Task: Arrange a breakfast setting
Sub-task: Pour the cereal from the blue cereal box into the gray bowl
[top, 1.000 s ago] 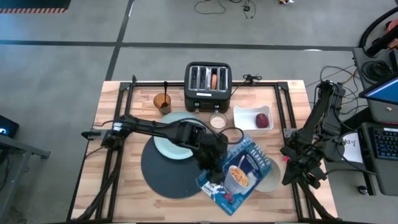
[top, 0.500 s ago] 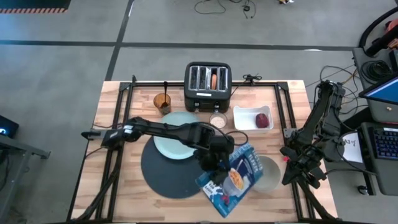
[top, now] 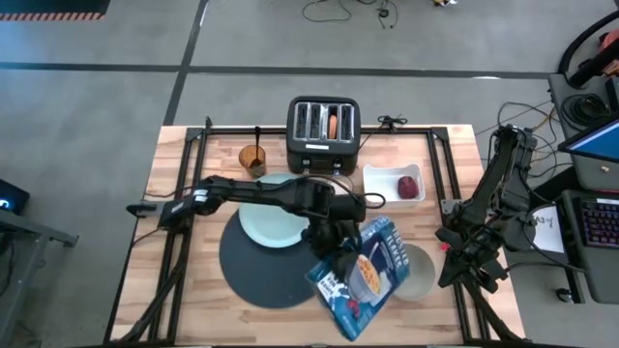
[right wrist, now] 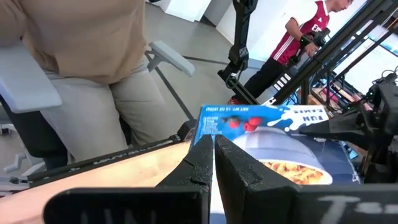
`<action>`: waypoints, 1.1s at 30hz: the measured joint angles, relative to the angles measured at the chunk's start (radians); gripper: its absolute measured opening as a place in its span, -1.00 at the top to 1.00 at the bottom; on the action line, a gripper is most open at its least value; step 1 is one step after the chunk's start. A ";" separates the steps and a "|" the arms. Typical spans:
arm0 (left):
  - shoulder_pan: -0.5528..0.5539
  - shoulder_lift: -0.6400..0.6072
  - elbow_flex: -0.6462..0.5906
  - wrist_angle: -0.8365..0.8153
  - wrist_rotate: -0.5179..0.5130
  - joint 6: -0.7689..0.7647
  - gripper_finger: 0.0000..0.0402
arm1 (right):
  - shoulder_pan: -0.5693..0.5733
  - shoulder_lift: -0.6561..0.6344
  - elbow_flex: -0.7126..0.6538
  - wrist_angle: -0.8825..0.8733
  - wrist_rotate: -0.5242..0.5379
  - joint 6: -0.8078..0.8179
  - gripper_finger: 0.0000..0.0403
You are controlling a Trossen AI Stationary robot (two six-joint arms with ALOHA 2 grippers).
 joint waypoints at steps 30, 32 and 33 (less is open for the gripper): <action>0.061 0.000 0.000 0.051 0.108 -0.106 -0.21 | 0.000 0.000 0.000 -0.003 0.052 0.016 0.96; 0.061 0.001 0.000 0.047 0.115 -0.079 -0.21 | 0.000 0.000 0.000 -0.004 0.052 0.015 0.96; 0.061 0.001 0.000 0.035 0.117 -0.074 -0.20 | 0.000 0.000 0.000 -0.006 0.052 0.016 0.96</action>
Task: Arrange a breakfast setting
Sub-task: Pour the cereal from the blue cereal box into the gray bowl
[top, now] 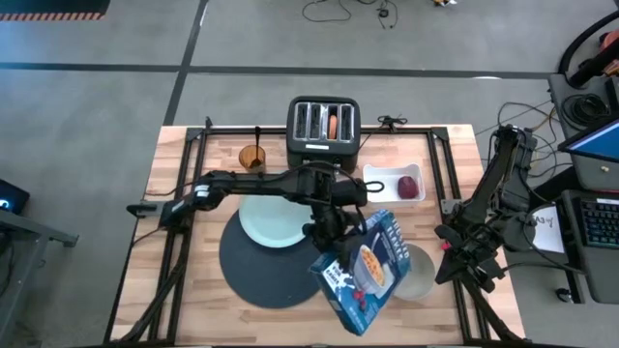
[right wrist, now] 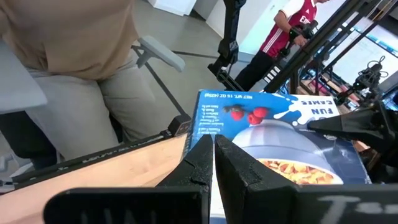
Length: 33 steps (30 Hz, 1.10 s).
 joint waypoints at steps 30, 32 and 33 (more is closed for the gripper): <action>0.001 0.006 0.000 0.055 -0.036 -0.063 -0.20 | 0.000 0.000 -0.003 -0.008 0.000 0.000 0.96; -0.002 0.006 0.000 0.066 -0.034 -0.059 -0.20 | 0.000 0.000 -0.003 -0.008 0.000 0.000 0.96; -0.003 0.006 0.000 0.067 -0.034 -0.046 -0.20 | 0.000 0.000 -0.003 -0.008 0.000 0.000 0.96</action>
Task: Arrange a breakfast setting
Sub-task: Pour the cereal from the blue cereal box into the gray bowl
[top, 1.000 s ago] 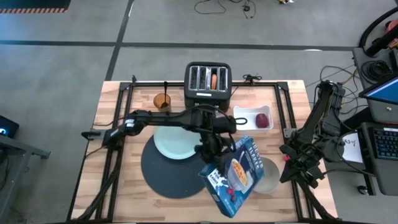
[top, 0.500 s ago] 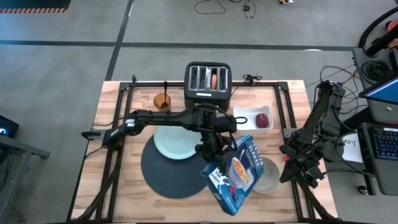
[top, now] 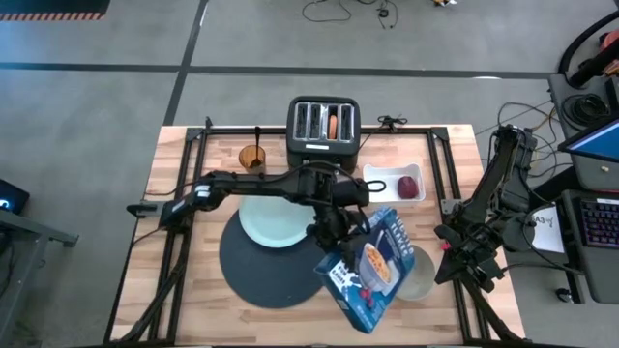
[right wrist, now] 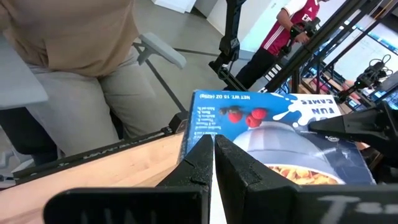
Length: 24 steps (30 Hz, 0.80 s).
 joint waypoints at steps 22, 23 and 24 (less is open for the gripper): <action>-0.028 0.000 0.000 0.003 -0.027 -0.051 -0.20 | 0.000 0.000 0.000 -0.005 0.000 0.000 0.96; -0.029 0.000 0.000 0.010 -0.028 -0.061 -0.20 | 0.000 0.000 0.000 -0.005 0.000 0.000 0.96; -0.032 0.000 0.000 0.024 -0.030 -0.065 -0.20 | 0.000 0.000 0.000 -0.005 0.000 0.000 0.96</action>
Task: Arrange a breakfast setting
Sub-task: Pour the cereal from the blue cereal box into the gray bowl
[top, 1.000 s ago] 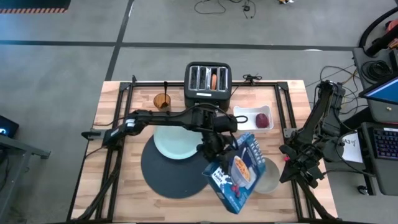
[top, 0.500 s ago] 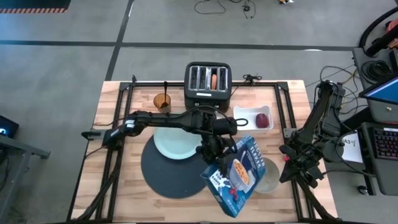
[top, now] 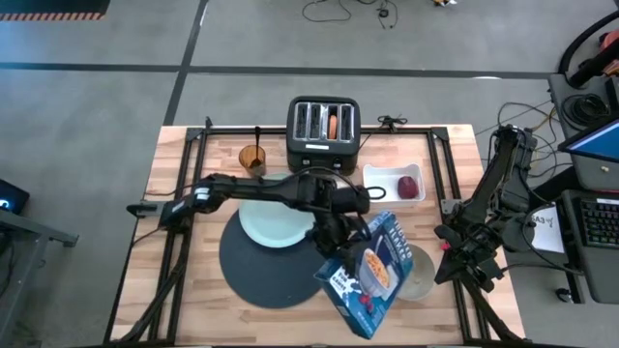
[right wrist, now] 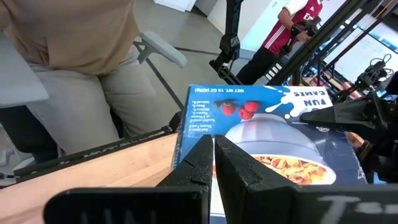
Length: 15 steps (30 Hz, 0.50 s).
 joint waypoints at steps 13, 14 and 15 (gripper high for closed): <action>-0.016 0.000 0.000 -0.002 0.002 0.012 -0.20 | 0.000 0.000 0.000 0.000 0.000 -0.001 0.96; -0.016 0.000 -0.001 -0.011 -0.003 0.004 -0.20 | 0.000 0.000 0.000 0.000 0.000 -0.001 0.96; -0.016 0.000 -0.001 -0.009 -0.014 -0.014 -0.20 | 0.000 0.000 0.000 0.000 0.000 0.000 0.96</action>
